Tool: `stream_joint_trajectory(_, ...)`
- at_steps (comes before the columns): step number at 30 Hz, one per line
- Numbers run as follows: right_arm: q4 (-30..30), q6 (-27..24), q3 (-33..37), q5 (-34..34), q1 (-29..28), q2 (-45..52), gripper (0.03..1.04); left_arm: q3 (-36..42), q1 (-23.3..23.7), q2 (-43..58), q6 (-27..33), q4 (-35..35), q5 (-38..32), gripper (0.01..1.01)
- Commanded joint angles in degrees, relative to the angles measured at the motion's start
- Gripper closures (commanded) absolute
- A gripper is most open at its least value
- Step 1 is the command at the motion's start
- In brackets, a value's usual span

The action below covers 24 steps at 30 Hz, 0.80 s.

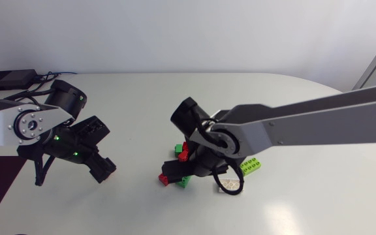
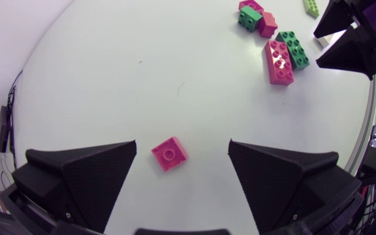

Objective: Sort duplo bricks by size, large to the right and small to the left

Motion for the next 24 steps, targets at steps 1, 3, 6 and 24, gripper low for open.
stream_joint_trajectory(1,-3.25,3.30,2.98,-3.52,-2.23,2.34,0.07,0.60,0.16,0.85,-0.23,-0.49,0.02,0.052)
stream_joint_trajectory(3,-4.48,3.65,3.86,-5.01,-3.72,3.75,0.07,0.60,-0.19,1.02,-0.32,-0.49,0.02,0.052)
stream_joint_trajectory(6,-7.21,3.74,5.88,-7.56,-5.74,5.50,0.07,0.51,-0.28,1.02,-0.41,-0.49,0.02,0.052)
stream_joint_trajectory(24,-15.82,3.04,12.47,-13.62,-9.08,13.68,0.07,0.07,-0.63,0.85,-0.41,-0.40,-0.07,0.054)
